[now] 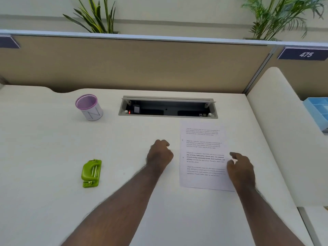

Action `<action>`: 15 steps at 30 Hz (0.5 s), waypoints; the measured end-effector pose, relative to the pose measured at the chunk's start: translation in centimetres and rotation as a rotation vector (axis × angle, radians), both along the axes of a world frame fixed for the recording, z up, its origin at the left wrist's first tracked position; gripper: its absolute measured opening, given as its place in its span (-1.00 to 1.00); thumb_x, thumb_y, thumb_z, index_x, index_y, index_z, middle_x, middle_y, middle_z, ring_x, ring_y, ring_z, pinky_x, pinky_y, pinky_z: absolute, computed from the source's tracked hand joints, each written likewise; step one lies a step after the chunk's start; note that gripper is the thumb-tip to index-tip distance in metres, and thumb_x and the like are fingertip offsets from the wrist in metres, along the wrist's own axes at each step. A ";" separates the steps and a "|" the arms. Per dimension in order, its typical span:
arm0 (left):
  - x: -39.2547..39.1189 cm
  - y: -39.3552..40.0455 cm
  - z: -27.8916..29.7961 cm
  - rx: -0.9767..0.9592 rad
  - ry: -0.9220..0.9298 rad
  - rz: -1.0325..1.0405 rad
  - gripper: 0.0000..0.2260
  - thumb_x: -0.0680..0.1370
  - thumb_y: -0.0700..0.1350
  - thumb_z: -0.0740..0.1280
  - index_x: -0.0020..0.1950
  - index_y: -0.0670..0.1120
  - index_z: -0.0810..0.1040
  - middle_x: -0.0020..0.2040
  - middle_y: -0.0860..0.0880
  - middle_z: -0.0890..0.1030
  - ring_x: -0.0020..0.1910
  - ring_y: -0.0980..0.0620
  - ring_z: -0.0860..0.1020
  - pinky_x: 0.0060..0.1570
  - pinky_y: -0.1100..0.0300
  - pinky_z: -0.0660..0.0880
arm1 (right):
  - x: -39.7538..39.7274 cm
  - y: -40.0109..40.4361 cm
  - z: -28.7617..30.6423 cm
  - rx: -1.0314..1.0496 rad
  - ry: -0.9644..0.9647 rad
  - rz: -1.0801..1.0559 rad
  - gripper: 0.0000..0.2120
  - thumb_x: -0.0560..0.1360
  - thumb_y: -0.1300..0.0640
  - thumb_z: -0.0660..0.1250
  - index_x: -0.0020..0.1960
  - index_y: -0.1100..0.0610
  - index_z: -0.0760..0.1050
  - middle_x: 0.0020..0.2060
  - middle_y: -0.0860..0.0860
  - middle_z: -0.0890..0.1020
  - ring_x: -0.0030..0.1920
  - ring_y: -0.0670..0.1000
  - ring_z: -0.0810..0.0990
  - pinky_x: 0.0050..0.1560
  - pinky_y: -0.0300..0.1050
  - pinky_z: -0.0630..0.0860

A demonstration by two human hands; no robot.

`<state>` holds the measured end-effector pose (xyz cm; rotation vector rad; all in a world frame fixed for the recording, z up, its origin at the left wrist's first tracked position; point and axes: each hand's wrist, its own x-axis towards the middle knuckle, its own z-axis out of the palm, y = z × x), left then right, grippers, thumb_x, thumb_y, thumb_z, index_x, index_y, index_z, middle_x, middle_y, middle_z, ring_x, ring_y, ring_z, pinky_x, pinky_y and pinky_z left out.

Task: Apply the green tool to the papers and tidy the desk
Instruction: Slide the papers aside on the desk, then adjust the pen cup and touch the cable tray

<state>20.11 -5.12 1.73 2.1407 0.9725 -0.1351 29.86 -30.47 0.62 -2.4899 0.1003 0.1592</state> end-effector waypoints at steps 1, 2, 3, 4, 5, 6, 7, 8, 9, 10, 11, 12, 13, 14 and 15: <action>-0.8 0.7 0.0 0.024 -0.005 0.002 -0.61 0.48 -0.19 0.15 0.25 0.04 0.53 0.28 0.00 0.50 0.29 -0.04 0.45 0.22 0.01 0.48 | -0.8 0.8 0.1 0.017 -0.034 0.044 -0.66 0.49 0.24 0.25 0.21 0.02 0.57 0.21 0.10 0.59 0.20 0.19 0.55 0.17 0.09 0.51; -1.8 1.6 -0.1 0.047 -0.013 0.016 -0.62 0.49 -0.20 0.15 0.23 0.05 0.54 0.27 0.01 0.50 0.29 -0.03 0.45 0.21 0.01 0.48 | -1.6 1.6 0.1 0.038 -0.061 0.090 -0.67 0.49 0.25 0.26 0.20 0.02 0.58 0.20 0.09 0.60 0.19 0.18 0.56 0.17 0.09 0.53; -2.7 2.5 -0.2 0.068 -0.022 0.033 -0.63 0.50 -0.21 0.15 0.22 0.06 0.54 0.26 0.01 0.51 0.29 -0.03 0.45 0.21 0.01 0.48 | -2.4 2.5 0.1 0.060 -0.080 0.133 -0.67 0.49 0.27 0.27 0.19 0.02 0.59 0.19 0.07 0.61 0.18 0.17 0.56 0.17 0.10 0.54; -3.7 3.5 -0.2 0.092 -0.029 0.045 -0.63 0.50 -0.21 0.16 0.22 0.06 0.55 0.26 0.00 0.52 0.29 -0.04 0.45 0.22 0.01 0.48 | -3.2 3.5 0.2 0.076 -0.094 0.172 -0.67 0.49 0.28 0.27 0.18 0.01 0.59 0.18 0.05 0.61 0.18 0.17 0.56 0.18 0.11 0.54; -4.7 4.5 -0.3 0.116 -0.034 0.054 -0.64 0.50 -0.22 0.17 0.22 0.06 0.56 0.25 -0.01 0.52 0.29 -0.05 0.46 0.23 0.01 0.48 | -4.1 4.6 0.1 0.080 -0.103 0.210 -0.66 0.49 0.28 0.27 0.18 0.01 0.59 0.17 0.03 0.62 0.19 0.16 0.55 0.19 0.11 0.53; -5.6 5.4 -0.5 0.138 -0.037 0.060 -0.64 0.50 -0.22 0.17 0.22 0.05 0.57 0.25 -0.02 0.52 0.29 -0.07 0.46 0.24 0.02 0.47 | -4.9 5.6 0.1 0.073 -0.111 0.251 -0.66 0.49 0.28 0.28 0.18 0.00 0.59 0.16 0.02 0.62 0.20 0.15 0.55 0.20 0.11 0.52; -6.7 6.3 -0.7 0.156 -0.037 0.064 -0.64 0.51 -0.23 0.17 0.22 0.04 0.57 0.25 -0.03 0.53 0.29 -0.08 0.46 0.24 0.02 0.47 | -5.7 6.8 -0.1 0.057 -0.120 0.296 -0.67 0.48 0.28 0.28 0.18 0.00 0.59 0.16 0.01 0.62 0.20 0.14 0.54 0.21 0.10 0.50; -7.9 7.3 -0.9 0.172 -0.037 0.066 -0.64 0.51 -0.24 0.18 0.22 0.03 0.58 0.25 -0.04 0.53 0.29 -0.09 0.46 0.25 0.03 0.46 | -6.7 8.1 -0.2 0.041 -0.133 0.346 -0.67 0.48 0.29 0.29 0.18 0.02 0.59 0.16 0.01 0.62 0.21 0.13 0.53 0.22 0.09 0.49; -9.0 8.3 -1.1 0.186 -0.041 0.068 -0.63 0.51 -0.26 0.18 0.22 0.01 0.58 0.24 -0.06 0.53 0.28 -0.11 0.47 0.25 0.05 0.45 | -7.7 9.3 -0.4 0.025 -0.142 0.399 -0.67 0.47 0.29 0.30 0.18 0.03 0.59 0.16 0.02 0.62 0.21 0.14 0.53 0.23 0.07 0.47; -10.1 9.2 -1.4 0.204 -0.044 0.069 -0.63 0.51 -0.29 0.18 0.22 -0.02 0.59 0.23 -0.09 0.54 0.27 -0.12 0.48 0.25 0.06 0.44 | -8.6 10.6 -0.5 0.009 -0.143 0.455 -0.67 0.47 0.29 0.31 0.18 0.05 0.59 0.16 0.03 0.62 0.21 0.15 0.52 0.23 0.06 0.46; -11.2 10.0 -1.7 0.223 -0.046 0.065 -0.62 0.50 -0.32 0.17 0.22 -0.06 0.59 0.21 -0.12 0.54 0.25 -0.14 0.49 0.24 0.07 0.42 | -9.6 11.8 -0.7 -0.004 -0.136 0.516 -0.67 0.47 0.29 0.31 0.19 0.05 0.59 0.15 0.03 0.62 0.21 0.15 0.52 0.23 0.05 0.45; -12.1 10.7 -1.9 0.240 -0.043 0.053 -0.61 0.50 -0.35 0.17 0.24 -0.09 0.59 0.21 -0.15 0.53 0.23 -0.16 0.50 0.24 0.07 0.41 | -10.6 12.9 -0.9 -0.012 -0.125 0.581 -0.67 0.48 0.27 0.31 0.20 0.05 0.58 0.15 0.02 0.62 0.20 0.14 0.52 0.22 0.04 0.45; -12.9 11.3 -2.1 0.245 -0.036 0.034 -0.59 0.49 -0.37 0.16 0.26 -0.12 0.58 0.21 -0.17 0.52 0.21 -0.17 0.51 0.24 0.07 0.40 | -11.5 14.1 -1.1 -0.019 -0.109 0.648 -0.66 0.49 0.26 0.30 0.22 0.04 0.58 0.16 0.01 0.61 0.20 0.12 0.51 0.22 0.03 0.45; -13.6 11.8 -2.3 0.237 -0.028 0.012 -0.57 0.49 -0.38 0.15 0.28 -0.13 0.57 0.22 -0.18 0.50 0.21 -0.17 0.52 0.25 0.08 0.40 | -12.5 15.1 -1.3 -0.024 -0.089 0.713 -0.66 0.51 0.24 0.29 0.25 0.03 0.56 0.18 0.00 0.60 0.21 0.11 0.50 0.22 0.02 0.45; -14.2 12.1 -2.4 0.225 -0.021 -0.015 -0.55 0.49 -0.40 0.15 0.31 -0.14 0.55 0.23 -0.18 0.49 0.21 -0.16 0.52 0.26 0.10 0.41 | -13.4 16.2 -1.5 -0.024 -0.064 0.773 -0.65 0.52 0.22 0.27 0.28 0.01 0.54 0.20 -0.01 0.58 0.23 0.09 0.49 0.23 0.02 0.45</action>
